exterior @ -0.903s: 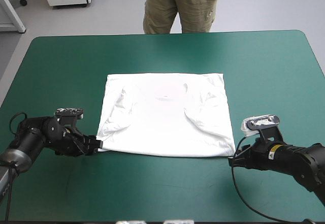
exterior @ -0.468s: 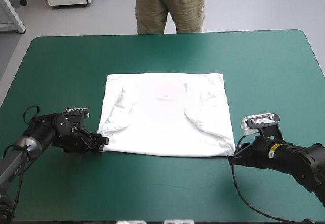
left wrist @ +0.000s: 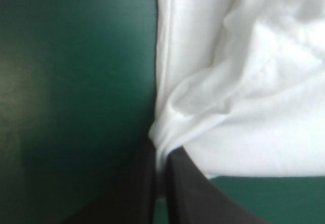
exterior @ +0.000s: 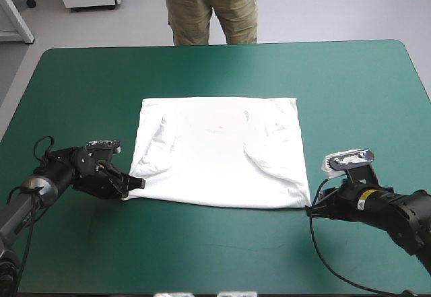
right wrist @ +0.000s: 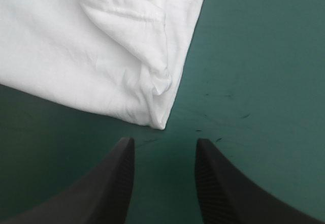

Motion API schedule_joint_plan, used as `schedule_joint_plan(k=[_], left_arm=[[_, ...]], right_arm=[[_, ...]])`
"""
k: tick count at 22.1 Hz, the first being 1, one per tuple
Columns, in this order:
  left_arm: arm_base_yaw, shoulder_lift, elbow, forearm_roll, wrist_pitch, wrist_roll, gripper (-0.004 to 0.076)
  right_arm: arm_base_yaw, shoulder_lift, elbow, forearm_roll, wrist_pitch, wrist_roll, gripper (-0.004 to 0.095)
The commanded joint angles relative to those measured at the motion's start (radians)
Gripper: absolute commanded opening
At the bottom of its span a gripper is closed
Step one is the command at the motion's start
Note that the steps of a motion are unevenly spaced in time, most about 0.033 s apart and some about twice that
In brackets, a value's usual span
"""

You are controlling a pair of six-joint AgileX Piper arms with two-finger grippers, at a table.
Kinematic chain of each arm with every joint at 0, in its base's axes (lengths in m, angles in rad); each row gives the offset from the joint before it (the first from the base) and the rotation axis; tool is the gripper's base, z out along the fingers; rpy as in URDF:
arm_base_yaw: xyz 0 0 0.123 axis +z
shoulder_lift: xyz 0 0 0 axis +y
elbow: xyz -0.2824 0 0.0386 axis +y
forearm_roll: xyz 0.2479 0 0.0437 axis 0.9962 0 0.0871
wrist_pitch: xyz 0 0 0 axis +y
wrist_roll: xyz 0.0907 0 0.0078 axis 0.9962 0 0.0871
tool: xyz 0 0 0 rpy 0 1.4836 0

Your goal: Fold the cloth

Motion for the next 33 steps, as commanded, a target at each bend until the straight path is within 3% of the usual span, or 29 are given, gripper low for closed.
schedule_joint_plan(k=[1,4,12,14,17,19,29,33], left_arm=[[-0.004,0.0,-0.004,-0.032,-0.022,0.0,-0.0009],[-0.004,0.0,-0.004,-0.04,-0.022,0.01,-0.0009],[-0.004,0.0,-0.004,-0.025,-0.016,0.01,-0.0009],[-0.004,0.0,-0.004,-0.022,-0.016,0.018,-0.0009],[-0.004,0.0,-0.004,-0.022,-0.016,0.018,-0.0009],[-0.004,0.0,-0.004,-0.022,-0.016,0.018,-0.0009],[-0.004,-0.058,-0.004,0.006,0.013,0.039,-0.0009],[-0.004,-0.13,-0.004,0.047,0.128,0.039,-0.0009]], right_arm=[[0.0,0.009,-0.012,-0.009,-0.039,0.021,0.0443],[0.0,0.092,-0.004,0.035,-0.069,0.015,0.0529],[0.0,0.369,-0.004,0.037,-0.203,-0.004,0.0481],[0.0,0.409,-0.004,0.039,-0.198,-0.015,0.0394],[0.0,0.441,-0.004,0.108,-0.143,-0.127,0.0113],[0.0,0.441,-0.004,0.164,-0.127,-0.192,-0.0022],[0.0,0.381,-0.004,0.136,-0.038,-0.187,-0.0015],[0.0,0.269,-0.004,0.114,0.025,-0.147,-0.0016]])
